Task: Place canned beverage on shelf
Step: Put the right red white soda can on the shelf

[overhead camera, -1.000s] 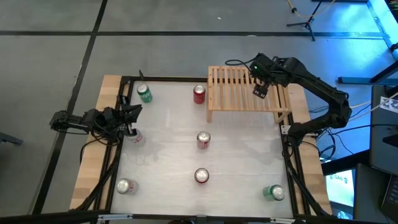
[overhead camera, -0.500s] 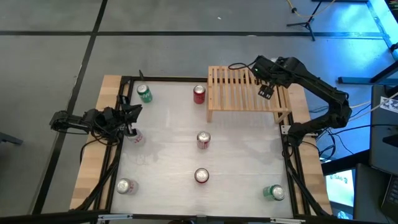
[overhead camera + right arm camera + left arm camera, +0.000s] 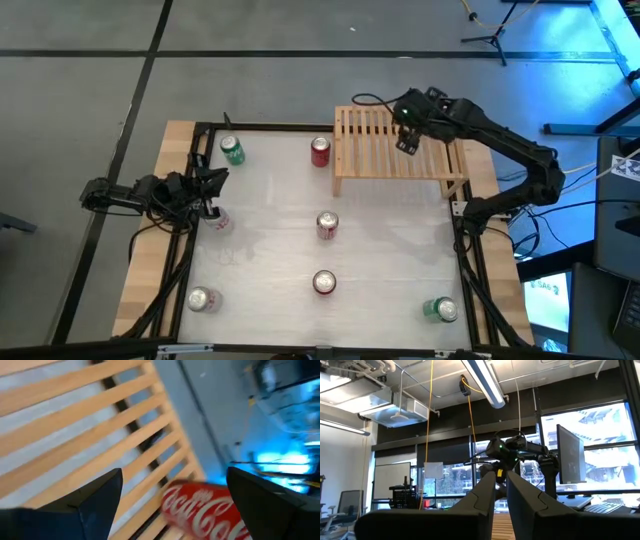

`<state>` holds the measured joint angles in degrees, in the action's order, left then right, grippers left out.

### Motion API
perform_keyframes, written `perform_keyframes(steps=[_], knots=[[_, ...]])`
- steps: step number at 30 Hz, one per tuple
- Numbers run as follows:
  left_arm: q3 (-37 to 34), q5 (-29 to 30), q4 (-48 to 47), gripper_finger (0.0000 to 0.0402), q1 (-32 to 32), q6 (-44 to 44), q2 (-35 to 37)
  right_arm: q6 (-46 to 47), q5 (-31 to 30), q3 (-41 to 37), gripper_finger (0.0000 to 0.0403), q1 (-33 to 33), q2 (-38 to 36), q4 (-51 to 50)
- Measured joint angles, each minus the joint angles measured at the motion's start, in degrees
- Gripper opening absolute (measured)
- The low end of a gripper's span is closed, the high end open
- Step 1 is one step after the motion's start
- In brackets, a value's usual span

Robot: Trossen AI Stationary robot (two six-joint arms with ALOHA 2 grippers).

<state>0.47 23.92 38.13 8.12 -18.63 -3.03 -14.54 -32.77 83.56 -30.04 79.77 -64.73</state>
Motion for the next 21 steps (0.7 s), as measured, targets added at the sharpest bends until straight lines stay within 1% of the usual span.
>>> perform_keyframes(steps=[5,9,11,21], knots=[[0.0,0.0,0.0,0.004,0.0,0.0,0.0,-8.9,-9.9,-5.4,0.0353,0.0,0.0,7.4],[0.0,0.0,0.0,0.004,0.0,0.0,0.0,-14.2,-13.9,-9.0,0.0353,-0.1,0.0,11.5],[0.0,0.0,0.0,0.004,0.0,0.0,0.0,-15.8,-14.7,-10.2,0.0353,-0.7,0.0,12.3],[0.0,0.0,0.0,0.004,0.0,-0.6,0.0,-16.2,-16.6,-12.2,0.0353,-1.7,0.1,10.6]])
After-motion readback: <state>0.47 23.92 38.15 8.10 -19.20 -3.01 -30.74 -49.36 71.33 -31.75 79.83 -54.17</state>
